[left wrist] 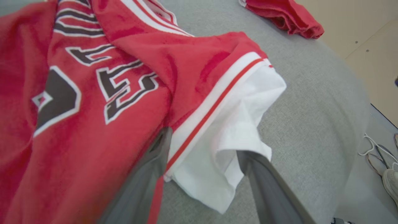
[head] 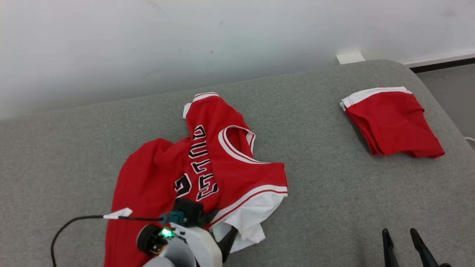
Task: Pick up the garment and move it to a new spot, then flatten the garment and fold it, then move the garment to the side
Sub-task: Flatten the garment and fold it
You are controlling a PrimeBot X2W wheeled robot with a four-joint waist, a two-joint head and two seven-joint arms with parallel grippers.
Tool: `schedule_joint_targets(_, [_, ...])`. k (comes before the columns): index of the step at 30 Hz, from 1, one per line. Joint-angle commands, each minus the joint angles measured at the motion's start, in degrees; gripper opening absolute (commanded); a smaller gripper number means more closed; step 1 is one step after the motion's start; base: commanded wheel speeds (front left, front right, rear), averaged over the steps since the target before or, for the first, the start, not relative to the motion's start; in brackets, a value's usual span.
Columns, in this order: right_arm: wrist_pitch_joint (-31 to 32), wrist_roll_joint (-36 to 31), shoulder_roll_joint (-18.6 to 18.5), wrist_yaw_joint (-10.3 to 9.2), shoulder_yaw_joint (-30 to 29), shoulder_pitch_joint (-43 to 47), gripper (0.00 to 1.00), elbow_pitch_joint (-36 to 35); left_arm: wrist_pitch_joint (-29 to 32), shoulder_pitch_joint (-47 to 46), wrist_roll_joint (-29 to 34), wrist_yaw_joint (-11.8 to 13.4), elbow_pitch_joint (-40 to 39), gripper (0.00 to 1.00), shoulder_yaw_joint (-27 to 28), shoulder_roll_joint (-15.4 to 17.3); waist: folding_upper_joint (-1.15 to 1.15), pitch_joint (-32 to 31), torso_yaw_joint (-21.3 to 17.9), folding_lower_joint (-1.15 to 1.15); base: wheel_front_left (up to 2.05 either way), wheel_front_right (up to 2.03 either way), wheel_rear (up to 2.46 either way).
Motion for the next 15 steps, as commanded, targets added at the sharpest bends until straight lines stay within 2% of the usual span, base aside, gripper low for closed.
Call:
schedule_joint_targets(1, [0.02, 0.39, -0.13, -0.17, 0.13, -0.75, 1.00, 0.06, -0.55, -1.20, 1.07, -0.76, 0.61, 1.00, -0.67, -0.76, 0.00, 0.12, -0.31, 0.00, 0.00, 0.00, 0.00])
schedule_joint_targets(2, [0.02, 0.38, -0.13, -0.17, 0.17, -0.81, 1.00, 0.14, -0.78, -1.51, 0.71, -1.24, 0.90, 1.00, -0.97, -1.42, 0.00, 0.15, -0.44, 0.00, 0.00, 0.00, 0.00])
schedule_joint_targets(3, [0.02, 0.37, -0.14, -0.17, 0.16, -0.85, 1.00, 0.17, -0.73, -1.83, 0.38, -1.70, 1.25, 0.81, -1.32, -1.95, 0.00, 0.20, -0.56, 0.00, 0.00, 0.00, 0.00])
schedule_joint_targets(4, [0.02, 0.38, -0.13, -0.17, 0.15, -0.91, 1.00, 0.18, -0.64, -2.36, 0.65, -2.10, 1.53, 0.25, -1.84, -2.38, 0.00, 0.26, -0.68, 0.00, 0.00, 0.00, 0.00])
schedule_joint_targets(5, [0.02, 0.39, -0.13, -0.17, 0.16, -0.96, 1.00, 0.18, -0.64, -2.68, 0.67, -2.66, 1.73, 0.00, -2.33, -2.92, 0.00, 0.31, -0.80, 0.00, 0.00, 0.00, 0.00])
schedule_joint_targets(9, [0.03, 0.32, -0.13, -0.17, 0.29, -1.21, 1.00, 0.25, 0.52, -4.14, 0.63, -4.02, 3.23, 0.00, -4.27, -5.45, 0.00, 0.53, -1.26, 0.00, 0.00, 0.00, 0.00])
schedule_joint_targets(15, [0.02, 0.45, -0.13, -0.17, 0.77, -1.74, 1.00, 0.51, -0.15, -6.57, 1.06, -4.36, 5.40, 0.00, -5.82, -9.27, 0.00, 0.36, -2.68, 0.00, 0.00, 0.00, 0.00])
